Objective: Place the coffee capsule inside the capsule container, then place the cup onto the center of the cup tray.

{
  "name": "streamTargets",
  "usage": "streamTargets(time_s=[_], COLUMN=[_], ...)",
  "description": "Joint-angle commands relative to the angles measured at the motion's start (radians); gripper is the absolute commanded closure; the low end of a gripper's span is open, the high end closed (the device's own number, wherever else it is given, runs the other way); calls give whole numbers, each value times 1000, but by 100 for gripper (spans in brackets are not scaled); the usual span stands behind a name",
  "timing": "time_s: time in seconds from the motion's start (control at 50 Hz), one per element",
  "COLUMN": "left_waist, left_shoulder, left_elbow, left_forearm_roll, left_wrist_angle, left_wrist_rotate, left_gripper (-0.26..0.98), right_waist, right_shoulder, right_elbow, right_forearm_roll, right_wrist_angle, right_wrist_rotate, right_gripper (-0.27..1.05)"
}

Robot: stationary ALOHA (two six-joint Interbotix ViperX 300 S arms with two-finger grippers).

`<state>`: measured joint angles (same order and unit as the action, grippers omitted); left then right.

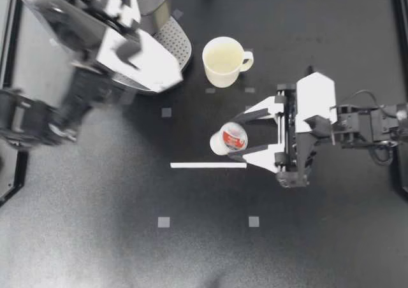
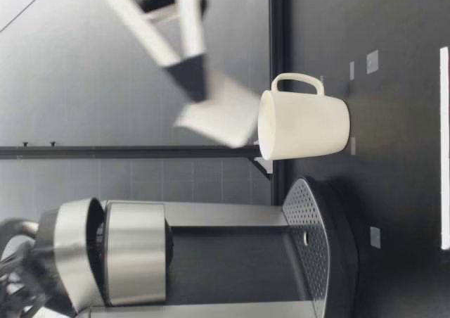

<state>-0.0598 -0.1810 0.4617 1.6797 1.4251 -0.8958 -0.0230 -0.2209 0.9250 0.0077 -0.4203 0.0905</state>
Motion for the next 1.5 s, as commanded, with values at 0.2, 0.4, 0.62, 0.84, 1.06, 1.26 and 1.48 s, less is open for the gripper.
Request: streamTargets(time_s=[0.2,0.4,0.62,0.84,1.06,1.26,1.48], left_waist=[130,198,255,302,330,330,330], left_shoulder=[-160,-225,-245,-247,-262,-287,-341], left_elbow=[77,107,120,120,129,127,127], left_forearm_roll=[6,6,6,6,8,6,8], left_wrist_angle=[-169,-272,-316,-342,-365,-425,-607], left_wrist_rotate=[-195,-276,-318,-327,-354,-380,-462], left_gripper=[59,59,59,59,59,59,59], right_waist=[-40,-103,-184,-245,-279,-293,-305], right_shoulder=[-58,-55,-48,-21,26,78,130], right_elbow=[-71,-130,-196,-253,-327,-394,-453], right_forearm_roll=[0,2,0,0,-6,-9,-9], right_wrist_angle=[-144,-178,-178,-173,-132,-67,-18], right_wrist_rotate=[-67,-104,-143,-176,-190,-218,-236], right_gripper=[23,23,23,23,23,23,23])
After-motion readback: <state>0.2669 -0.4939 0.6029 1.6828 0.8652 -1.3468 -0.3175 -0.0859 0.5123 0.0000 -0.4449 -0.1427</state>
